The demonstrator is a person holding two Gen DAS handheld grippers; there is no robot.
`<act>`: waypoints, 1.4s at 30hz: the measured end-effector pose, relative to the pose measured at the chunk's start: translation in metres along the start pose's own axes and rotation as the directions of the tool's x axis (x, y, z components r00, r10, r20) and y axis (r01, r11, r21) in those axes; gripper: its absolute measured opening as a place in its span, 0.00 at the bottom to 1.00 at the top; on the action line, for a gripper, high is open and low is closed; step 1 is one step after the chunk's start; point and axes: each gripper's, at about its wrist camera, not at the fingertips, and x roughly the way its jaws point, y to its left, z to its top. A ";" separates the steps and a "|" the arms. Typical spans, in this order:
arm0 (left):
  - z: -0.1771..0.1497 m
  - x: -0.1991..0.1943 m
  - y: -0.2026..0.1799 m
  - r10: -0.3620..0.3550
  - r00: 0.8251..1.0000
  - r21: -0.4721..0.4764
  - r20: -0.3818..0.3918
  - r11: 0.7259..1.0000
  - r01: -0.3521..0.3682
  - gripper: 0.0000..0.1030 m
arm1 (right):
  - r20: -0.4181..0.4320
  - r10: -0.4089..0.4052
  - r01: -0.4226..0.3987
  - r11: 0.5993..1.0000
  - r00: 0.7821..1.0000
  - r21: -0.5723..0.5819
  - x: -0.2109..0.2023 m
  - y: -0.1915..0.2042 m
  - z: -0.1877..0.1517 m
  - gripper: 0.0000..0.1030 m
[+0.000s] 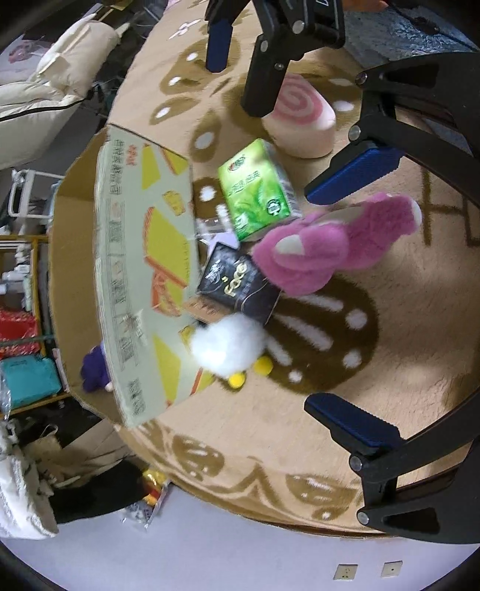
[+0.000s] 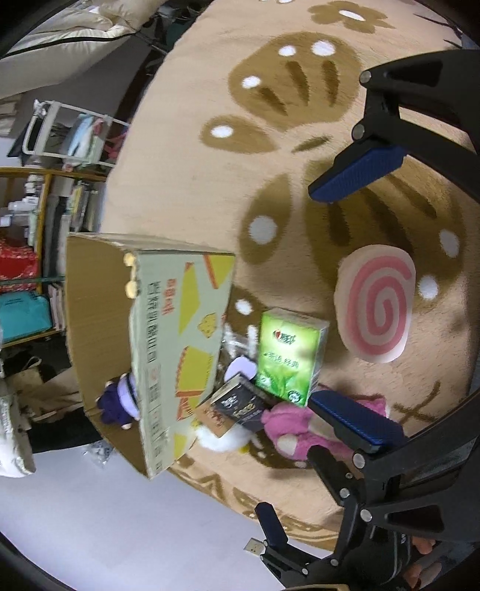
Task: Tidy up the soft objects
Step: 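Move the left tool to the pink plush while the right tool approaches the pink swirl cushion, then close the left tool on the pink plush while the right tool grips the swirl cushion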
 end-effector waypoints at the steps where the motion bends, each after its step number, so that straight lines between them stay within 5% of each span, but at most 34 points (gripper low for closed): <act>1: 0.000 0.004 -0.001 -0.001 1.000 0.005 -0.012 1.000 0.001 0.98 | -0.014 -0.003 0.003 1.000 1.000 0.006 0.003 -0.001 -0.001 1.00; 19: -0.004 0.043 -0.014 0.031 0.991 0.053 -0.129 0.998 -0.024 0.97 | -0.199 0.029 -0.019 0.998 0.980 0.054 0.047 -0.006 -0.009 1.00; 28: -0.007 0.059 -0.017 -0.068 0.979 0.015 -0.193 0.997 0.072 0.61 | -0.264 0.022 -0.007 0.998 0.964 0.060 0.064 -0.005 -0.013 1.00; 33: -0.011 0.057 -0.022 -0.130 0.972 0.008 -0.196 0.991 0.134 0.37 | -0.274 0.084 -0.059 0.993 0.958 0.098 0.065 -0.011 -0.015 0.82; 38: -0.017 0.049 -0.025 -0.117 0.978 0.010 -0.175 0.993 0.121 0.35 | -0.268 0.048 -0.034 0.998 0.962 0.055 0.062 -0.004 -0.017 0.62; 42: -0.024 0.035 -0.022 -0.061 0.990 0.022 -0.130 0.998 0.064 0.35 | -0.223 0.015 -0.009 1.000 0.975 0.029 0.049 0.000 -0.019 0.57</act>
